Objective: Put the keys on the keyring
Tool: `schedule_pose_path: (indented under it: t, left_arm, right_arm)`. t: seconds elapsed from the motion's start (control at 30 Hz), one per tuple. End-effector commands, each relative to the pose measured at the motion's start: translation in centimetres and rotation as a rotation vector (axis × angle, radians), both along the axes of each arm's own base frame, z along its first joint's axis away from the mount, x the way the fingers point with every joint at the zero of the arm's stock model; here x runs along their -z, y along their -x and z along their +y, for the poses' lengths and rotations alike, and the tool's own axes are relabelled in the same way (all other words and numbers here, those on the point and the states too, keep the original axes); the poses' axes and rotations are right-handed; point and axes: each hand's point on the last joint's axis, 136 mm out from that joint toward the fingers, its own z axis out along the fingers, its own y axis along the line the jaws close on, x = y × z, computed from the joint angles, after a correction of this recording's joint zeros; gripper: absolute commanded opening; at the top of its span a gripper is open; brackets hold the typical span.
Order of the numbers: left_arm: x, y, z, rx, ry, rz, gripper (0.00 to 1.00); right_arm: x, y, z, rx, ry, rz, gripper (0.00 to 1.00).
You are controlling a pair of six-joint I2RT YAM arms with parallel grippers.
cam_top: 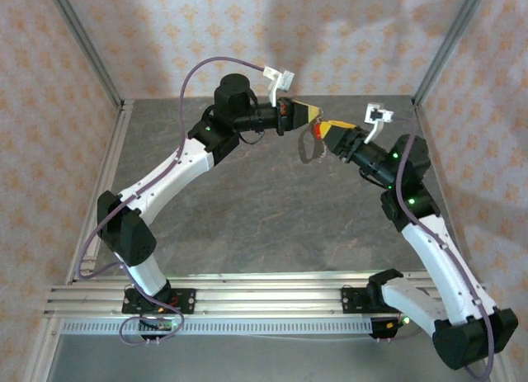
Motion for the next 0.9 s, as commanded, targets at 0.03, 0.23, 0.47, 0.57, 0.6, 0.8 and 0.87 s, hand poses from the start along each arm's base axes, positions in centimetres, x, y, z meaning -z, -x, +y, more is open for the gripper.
schedule_pose_path:
  t: [0.03, 0.23, 0.47, 0.57, 0.6, 0.8, 0.87]
  left_arm:
    - [-3.9, 1.4, 0.6, -0.005, 0.074, -0.087, 0.00]
    - [-3.9, 1.4, 0.7, -0.005, 0.075, -0.088, 0.00]
    - [-3.9, 1.4, 0.8, -0.012, 0.078, -0.088, 0.00]
    - [-3.9, 1.4, 0.8, -0.013, 0.078, -0.084, 0.00]
    - [-3.9, 1.3, 0.8, -0.014, 0.079, -0.085, 0.00]
    - [-4.1, 1.3, 0.8, -0.019, 0.084, -0.087, 0.00]
    - [-4.3, 1.3, 0.9, -0.023, 0.088, -0.089, 0.00]
  right_arm:
    - [-1.4, 0.7, -1.9, 0.057, -0.051, -0.043, 0.39]
    - [-1.5, -1.0, -2.5, 0.099, -0.120, -0.007, 0.37]
    - [-1.4, -3.1, -2.1, 0.095, -0.214, 0.059, 0.28]
    - [-1.3, -3.4, -1.5, 0.080, -0.222, 0.068, 0.27]
    - [-1.3, -3.5, -1.2, 0.074, -0.220, 0.073, 0.26]
    - [0.6, -3.9, 1.4, 0.025, -0.194, 0.121, 0.22]
    - [1.4, -4.0, 2.5, 0.001, -0.184, 0.139, 0.20]
